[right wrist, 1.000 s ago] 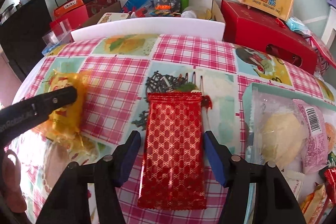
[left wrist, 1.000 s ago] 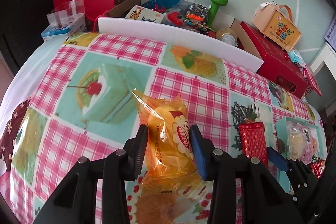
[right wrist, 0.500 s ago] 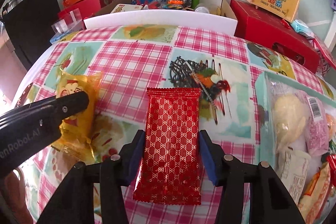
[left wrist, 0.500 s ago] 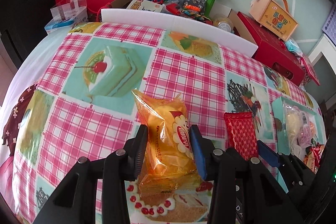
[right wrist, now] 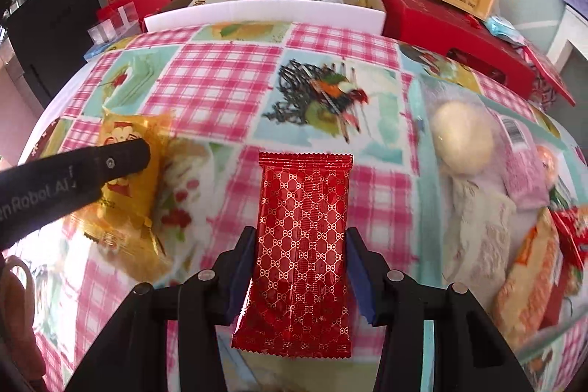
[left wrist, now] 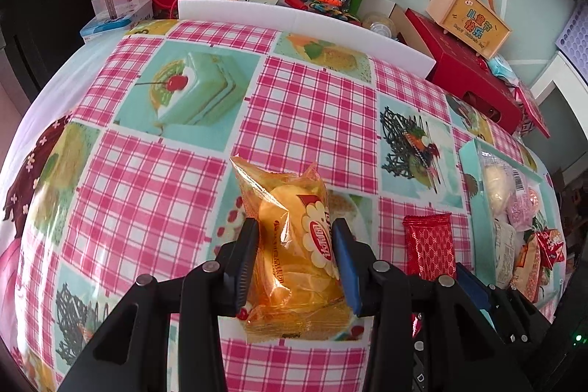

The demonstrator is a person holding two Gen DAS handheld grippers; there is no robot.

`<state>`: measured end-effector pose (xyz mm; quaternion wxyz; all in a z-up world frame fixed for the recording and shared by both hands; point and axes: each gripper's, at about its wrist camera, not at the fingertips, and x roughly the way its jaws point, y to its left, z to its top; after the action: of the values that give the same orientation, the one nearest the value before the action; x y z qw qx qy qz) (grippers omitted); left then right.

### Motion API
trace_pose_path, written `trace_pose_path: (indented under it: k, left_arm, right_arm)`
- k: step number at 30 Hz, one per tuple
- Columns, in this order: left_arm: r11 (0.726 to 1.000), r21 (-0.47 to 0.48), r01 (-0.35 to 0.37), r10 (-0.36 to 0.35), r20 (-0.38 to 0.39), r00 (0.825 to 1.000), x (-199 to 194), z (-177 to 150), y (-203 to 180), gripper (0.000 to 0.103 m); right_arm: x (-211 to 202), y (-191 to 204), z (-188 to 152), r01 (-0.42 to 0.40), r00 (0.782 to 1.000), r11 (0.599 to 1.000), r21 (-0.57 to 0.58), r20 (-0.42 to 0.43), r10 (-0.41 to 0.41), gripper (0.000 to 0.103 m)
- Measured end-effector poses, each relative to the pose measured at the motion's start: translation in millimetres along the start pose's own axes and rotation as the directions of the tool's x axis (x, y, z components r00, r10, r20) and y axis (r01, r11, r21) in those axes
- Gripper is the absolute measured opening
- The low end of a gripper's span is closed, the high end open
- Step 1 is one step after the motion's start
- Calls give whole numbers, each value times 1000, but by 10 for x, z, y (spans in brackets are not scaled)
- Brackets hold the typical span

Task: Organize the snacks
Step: 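Carry the yellow bread bag with the left gripper while the right carries the red lattice pack over the tray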

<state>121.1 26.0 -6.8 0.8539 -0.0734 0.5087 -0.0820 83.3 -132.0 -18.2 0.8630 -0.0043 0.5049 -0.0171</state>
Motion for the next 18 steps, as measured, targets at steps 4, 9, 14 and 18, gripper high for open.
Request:
trace_pose_path:
  k: [4, 9, 14, 18]
  left_arm:
    - [1000, 0, 3, -3, -1, 1000, -34, -50, 8, 42]
    - [999, 12, -37, 38, -11, 999, -10, -52, -35, 50]
    - [995, 32, -100, 100, -21, 995, 62, -77, -121, 52]
    - [989, 49, -141, 142, -20, 990, 94, -85, -173, 52]
  right_arm:
    - [-68, -40, -108, 4, 1000, 1000, 8, 0, -4, 50]
    - [-87, -89, -133, -1, 1000, 1000, 15, -1, 1, 50]
    - [-89, -126, -138, -12, 1000, 1000, 21, -6, 13, 50]
    - [-92, -152, -141, -29, 1000, 999, 33, -7, 29, 50]
